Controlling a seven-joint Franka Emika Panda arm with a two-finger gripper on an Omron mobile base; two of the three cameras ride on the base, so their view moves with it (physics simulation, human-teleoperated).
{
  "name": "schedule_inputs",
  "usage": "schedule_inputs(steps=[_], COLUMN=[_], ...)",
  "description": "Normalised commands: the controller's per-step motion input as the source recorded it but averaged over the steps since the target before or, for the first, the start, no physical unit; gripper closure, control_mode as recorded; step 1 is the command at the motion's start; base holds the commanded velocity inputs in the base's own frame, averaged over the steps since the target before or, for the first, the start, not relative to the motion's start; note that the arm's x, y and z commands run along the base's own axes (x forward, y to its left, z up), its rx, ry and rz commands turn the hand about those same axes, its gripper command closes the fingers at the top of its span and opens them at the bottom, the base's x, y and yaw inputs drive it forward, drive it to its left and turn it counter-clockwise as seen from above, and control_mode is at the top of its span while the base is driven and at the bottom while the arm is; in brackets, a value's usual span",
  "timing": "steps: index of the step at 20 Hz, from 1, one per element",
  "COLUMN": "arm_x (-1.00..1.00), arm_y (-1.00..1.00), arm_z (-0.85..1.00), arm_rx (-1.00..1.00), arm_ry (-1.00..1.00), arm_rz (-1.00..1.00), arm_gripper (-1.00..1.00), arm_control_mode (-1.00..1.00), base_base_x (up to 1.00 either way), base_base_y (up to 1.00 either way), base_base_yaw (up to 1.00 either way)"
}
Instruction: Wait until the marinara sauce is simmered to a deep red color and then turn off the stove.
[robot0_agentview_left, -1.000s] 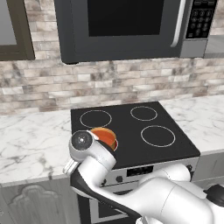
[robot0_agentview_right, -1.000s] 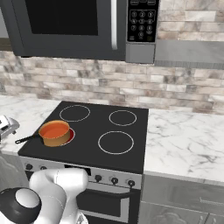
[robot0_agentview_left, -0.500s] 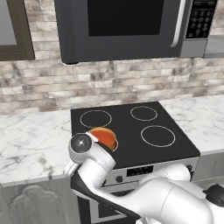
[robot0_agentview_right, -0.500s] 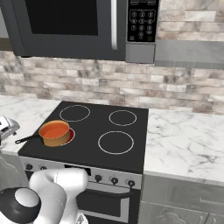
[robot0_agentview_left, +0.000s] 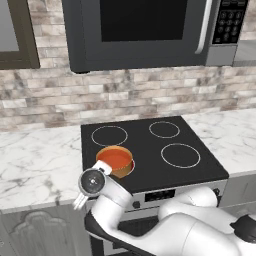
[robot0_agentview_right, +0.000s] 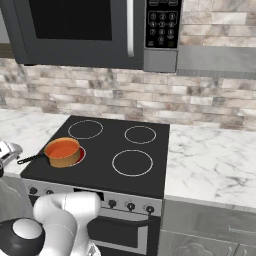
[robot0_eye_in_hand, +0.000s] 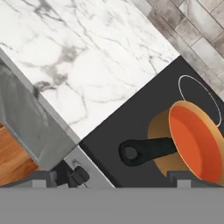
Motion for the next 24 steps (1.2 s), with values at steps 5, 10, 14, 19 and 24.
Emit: schedule_inputs(steps=[5, 10, 14, 19, 24], arm_x=[0.0, 0.0, 0.0, 0.0, 0.0], arm_y=[0.0, 0.0, 0.0, 0.06, 0.14], arm_z=[-0.27, -0.27, -0.26, -0.22, -0.17], arm_rx=[0.0, 0.0, 0.0, 0.0, -0.01], arm_ry=[-0.1, -0.11, -0.11, -0.09, -0.06], arm_rz=[0.01, 0.0, 0.0, 0.0, 0.0], arm_gripper=[-1.0, -1.0, -1.0, -1.0, -1.0], arm_control_mode=[-1.0, -1.0, -1.0, -1.0, -1.0], base_base_x=[0.0, 0.0, 0.0, 0.0, 0.0], base_base_y=[0.0, 0.0, 0.0, 0.0, 0.0], base_base_yaw=[0.0, 0.0, 0.0, 0.0, 0.0])
